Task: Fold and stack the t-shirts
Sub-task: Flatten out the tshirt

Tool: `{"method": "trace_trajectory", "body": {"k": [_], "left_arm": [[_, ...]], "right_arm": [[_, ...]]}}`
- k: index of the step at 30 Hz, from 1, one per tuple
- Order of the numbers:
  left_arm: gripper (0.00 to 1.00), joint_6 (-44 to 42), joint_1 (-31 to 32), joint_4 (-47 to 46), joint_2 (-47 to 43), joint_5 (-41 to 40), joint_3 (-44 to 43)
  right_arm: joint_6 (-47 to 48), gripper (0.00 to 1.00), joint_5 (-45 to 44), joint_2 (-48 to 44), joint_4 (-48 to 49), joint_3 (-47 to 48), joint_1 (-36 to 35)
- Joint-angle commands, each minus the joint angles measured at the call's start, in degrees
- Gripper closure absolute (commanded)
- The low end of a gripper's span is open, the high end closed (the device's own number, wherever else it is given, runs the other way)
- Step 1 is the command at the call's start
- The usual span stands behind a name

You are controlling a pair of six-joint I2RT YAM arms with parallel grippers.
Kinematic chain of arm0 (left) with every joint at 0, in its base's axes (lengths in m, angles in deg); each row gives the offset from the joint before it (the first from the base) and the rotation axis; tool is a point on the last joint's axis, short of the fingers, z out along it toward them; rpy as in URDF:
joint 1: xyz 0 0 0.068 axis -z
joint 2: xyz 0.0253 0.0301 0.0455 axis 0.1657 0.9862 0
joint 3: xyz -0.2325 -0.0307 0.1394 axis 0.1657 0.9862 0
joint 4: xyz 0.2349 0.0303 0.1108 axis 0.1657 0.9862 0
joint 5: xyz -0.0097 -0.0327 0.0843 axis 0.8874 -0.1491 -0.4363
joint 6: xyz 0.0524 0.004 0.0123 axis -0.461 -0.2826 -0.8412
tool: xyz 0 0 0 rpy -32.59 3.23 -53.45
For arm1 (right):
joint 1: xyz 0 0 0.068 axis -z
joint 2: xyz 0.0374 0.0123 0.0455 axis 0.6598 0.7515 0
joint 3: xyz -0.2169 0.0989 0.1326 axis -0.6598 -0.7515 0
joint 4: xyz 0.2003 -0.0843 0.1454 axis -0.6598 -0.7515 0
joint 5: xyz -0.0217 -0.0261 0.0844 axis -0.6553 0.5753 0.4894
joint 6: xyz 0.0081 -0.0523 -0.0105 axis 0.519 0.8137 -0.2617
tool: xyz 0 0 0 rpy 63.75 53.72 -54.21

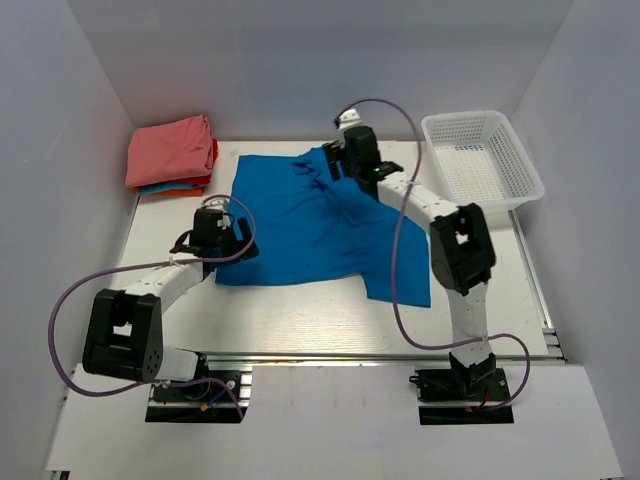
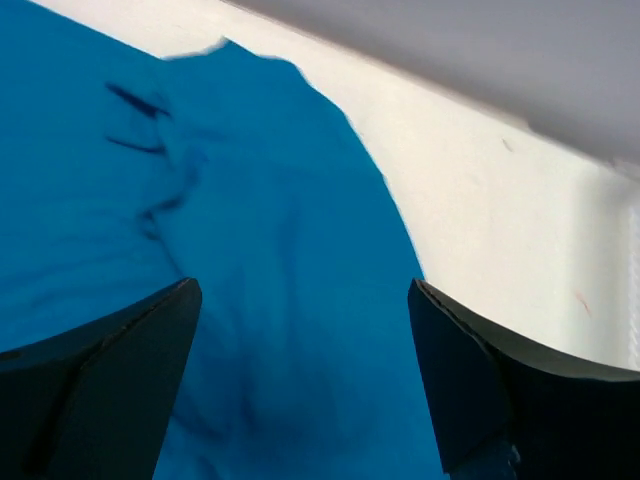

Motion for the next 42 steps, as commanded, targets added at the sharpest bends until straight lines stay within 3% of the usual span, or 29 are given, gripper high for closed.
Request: {"method": "trace_trajectory", "body": {"k": [1, 2, 3, 6, 11, 16, 20, 27, 33, 34, 35, 42], "left_arm": [[0.01, 3.0, 0.3, 6.7, -2.4, -5.0, -0.9], [0.01, 3.7, 0.3, 8.6, -3.0, -6.5, -0.9], [0.01, 6.4, 0.3, 10.7, -4.9, -10.0, -0.9], [0.01, 11.8, 0.3, 18.0, -8.2, -15.4, 0.4], [0.01, 18.8, -0.7, 18.0, -14.6, -15.5, 6.5], [0.01, 18.8, -0.7, 14.5, -16.0, -16.1, 9.3], [0.01, 19.3, -0.7, 12.1, -12.1, -19.7, 10.6], [0.27, 20.4, -1.2, 8.5, -8.3, -21.4, 11.2], [0.71, 18.8, -1.2, 2.8, -6.1, -16.4, 12.4], [0.88, 18.1, -1.2, 1.0, -6.1, -15.7, 12.9], [0.97, 17.6, -1.2, 0.5, -5.6, -14.6, 12.9], [1.00, 14.1, -1.2, -0.8, -5.5, -13.5, 12.5]], "right_arm": [[-11.5, 0.10, -0.9, -11.2, -10.7, -8.1, 3.8], [-13.5, 0.10, -1.1, -13.1, -13.5, -10.9, 4.3], [-15.6, 0.10, -1.4, -19.8, -14.3, -20.6, 4.7], [-23.6, 0.10, -0.9, -26.3, -15.9, -31.8, 5.8], [-29.4, 0.10, -2.0, -43.6, -21.7, -47.1, 7.2], [-32.5, 0.10, 0.3, -51.8, -24.4, -55.0, 8.0], [-33.8, 0.10, 1.5, -58.1, -26.9, -59.3, 8.4], [-35.3, 0.10, 1.4, -63.8, -31.5, -63.2, 9.0], [-36.7, 0.10, 2.2, -63.5, -33.3, -66.9, 9.4], [-37.4, 0.10, 2.6, -63.7, -33.2, -68.2, 9.6], [-37.4, 0.10, 3.3, -63.6, -31.4, -68.8, 9.5], [-36.9, 0.13, 5.7, -60.6, -22.9, -72.4, 9.3]]}}
